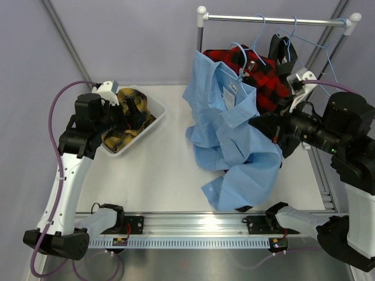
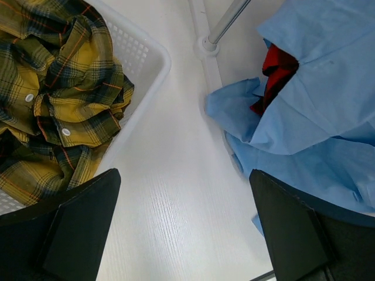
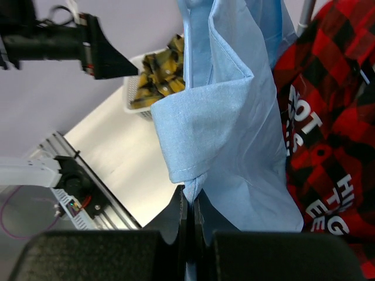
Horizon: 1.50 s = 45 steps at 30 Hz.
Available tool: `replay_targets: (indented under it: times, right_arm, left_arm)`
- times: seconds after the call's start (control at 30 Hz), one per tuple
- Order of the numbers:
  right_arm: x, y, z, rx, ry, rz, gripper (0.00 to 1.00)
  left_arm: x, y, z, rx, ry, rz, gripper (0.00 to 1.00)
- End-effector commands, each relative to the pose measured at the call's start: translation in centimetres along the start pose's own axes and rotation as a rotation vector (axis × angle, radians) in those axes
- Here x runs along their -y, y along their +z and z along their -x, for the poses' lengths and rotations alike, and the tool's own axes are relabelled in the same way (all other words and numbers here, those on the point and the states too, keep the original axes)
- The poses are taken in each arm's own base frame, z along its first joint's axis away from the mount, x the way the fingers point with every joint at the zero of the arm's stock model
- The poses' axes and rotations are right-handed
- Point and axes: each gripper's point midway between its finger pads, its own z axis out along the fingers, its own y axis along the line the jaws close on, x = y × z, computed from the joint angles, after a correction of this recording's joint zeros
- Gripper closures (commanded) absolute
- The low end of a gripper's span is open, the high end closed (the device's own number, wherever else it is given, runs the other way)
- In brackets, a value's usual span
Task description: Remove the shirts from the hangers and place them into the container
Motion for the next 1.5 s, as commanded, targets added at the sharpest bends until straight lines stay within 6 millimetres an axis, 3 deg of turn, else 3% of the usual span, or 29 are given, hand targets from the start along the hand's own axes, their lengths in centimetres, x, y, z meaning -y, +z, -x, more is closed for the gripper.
replay_targets:
  times: [0.0,0.33,0.47,0.6,0.7,0.9,0.93,1.07,1.23,1.27,1.3,1.37,1.43,1.47]
  right_arm:
    - [-4.0,-3.5,1.8,0.071,-0.18,0.201,1.0]
    - [-8.2,-6.1,6.0,0.241,-0.246,0.396,1.0]
    - [-10.0,-6.1,7.9,0.301,-0.266,0.507,1.0]
    - [-10.4,-4.8,7.9,0.292,-0.275,0.559,1.0]
    - [-10.0,-2.8,6.3,0.216,-0.238,0.593,1.0]
    - [-7.3,2.9,-0.3,-0.002,-0.117,0.564,1.0]
    - [-6.4,4.4,-2.0,-0.056,-0.079,0.535,1.0]
    - [-4.7,7.4,-5.0,-0.128,0.01,0.478,1.0]
    - [-2.9,10.4,-8.1,-0.202,0.06,0.424,1.0]
    - [-2.9,10.6,-8.5,-0.213,0.068,0.425,1.0]
    - [-2.9,10.8,-8.8,-0.223,0.073,0.427,1.0]
    - [-2.8,11.2,-9.7,-0.235,0.083,0.428,1.0]
    - [-2.8,11.2,-10.0,-0.239,0.089,0.422,1.0]
    - [-2.8,11.3,-10.0,-0.236,0.088,0.422,1.0]
  left_arm:
    - [1.4,-0.4,2.0,0.047,0.025,-0.054,0.01]
    - [1.4,-1.1,3.1,0.084,0.007,-0.03,0.01]
    - [1.1,-1.6,3.2,0.103,0.007,-0.013,0.01]
    - [1.2,-2.6,3.7,0.137,0.014,-0.005,0.01]
    - [1.6,-3.9,4.2,0.173,0.024,-0.014,0.01]
    - [4.1,-6.5,5.3,0.227,0.066,-0.119,0.01]
    - [4.5,-6.7,5.4,0.23,0.073,-0.138,0.01]
    - [6.2,-6.4,5.4,0.21,0.1,-0.194,0.01]
    - [11.5,-5.9,5.9,0.197,0.16,-0.282,0.01]
    - [13.2,-5.2,5.4,0.168,0.173,-0.314,0.01]
    - [13.5,-5.0,5.9,0.183,0.177,-0.293,0.01]
    - [16.3,-5.0,6.3,0.184,0.205,-0.345,0.01]
    - [17.7,-5.3,7.6,0.224,0.206,-0.354,0.01]
    - [19.0,-4.5,7.3,0.208,0.213,-0.373,0.01]
